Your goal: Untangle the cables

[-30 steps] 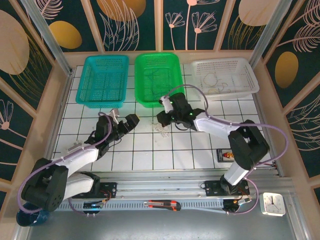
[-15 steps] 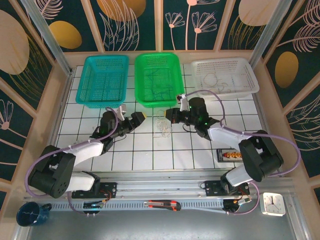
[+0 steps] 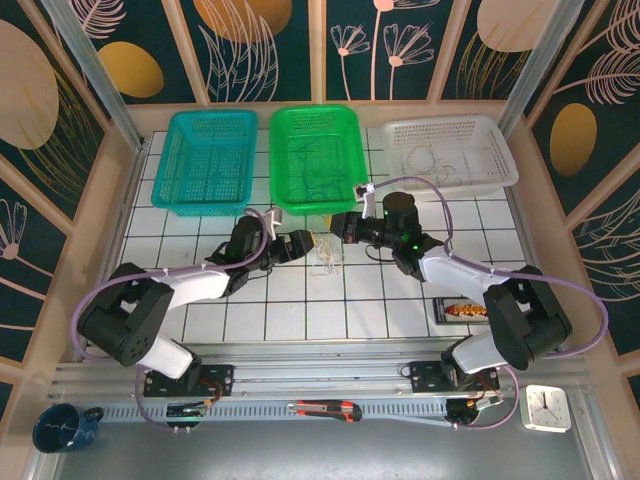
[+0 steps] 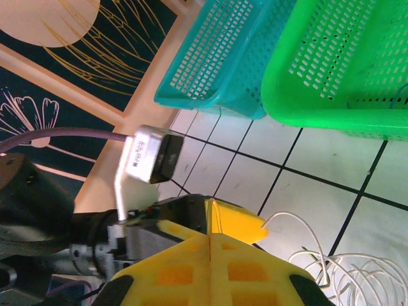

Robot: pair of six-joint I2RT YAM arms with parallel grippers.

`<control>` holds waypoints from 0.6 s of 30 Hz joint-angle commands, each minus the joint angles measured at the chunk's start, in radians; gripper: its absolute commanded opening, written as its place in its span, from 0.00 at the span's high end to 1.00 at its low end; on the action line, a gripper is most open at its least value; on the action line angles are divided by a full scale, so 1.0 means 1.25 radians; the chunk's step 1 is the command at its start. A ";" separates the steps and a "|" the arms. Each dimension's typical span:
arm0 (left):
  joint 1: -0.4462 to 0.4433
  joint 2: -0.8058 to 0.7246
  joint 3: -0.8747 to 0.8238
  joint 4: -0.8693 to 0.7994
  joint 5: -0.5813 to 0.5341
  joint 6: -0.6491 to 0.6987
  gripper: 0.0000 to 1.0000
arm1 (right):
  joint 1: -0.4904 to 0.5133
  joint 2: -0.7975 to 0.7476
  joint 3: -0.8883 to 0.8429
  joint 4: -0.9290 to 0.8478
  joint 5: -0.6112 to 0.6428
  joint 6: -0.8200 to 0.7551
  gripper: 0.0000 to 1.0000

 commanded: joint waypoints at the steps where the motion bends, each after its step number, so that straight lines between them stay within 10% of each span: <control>1: -0.013 0.035 0.040 -0.039 -0.033 0.077 0.17 | -0.005 -0.036 0.015 0.015 -0.022 0.016 1.00; 18: -0.065 0.217 0.166 0.023 -0.002 0.100 0.30 | -0.005 -0.064 0.025 0.011 -0.055 0.058 1.00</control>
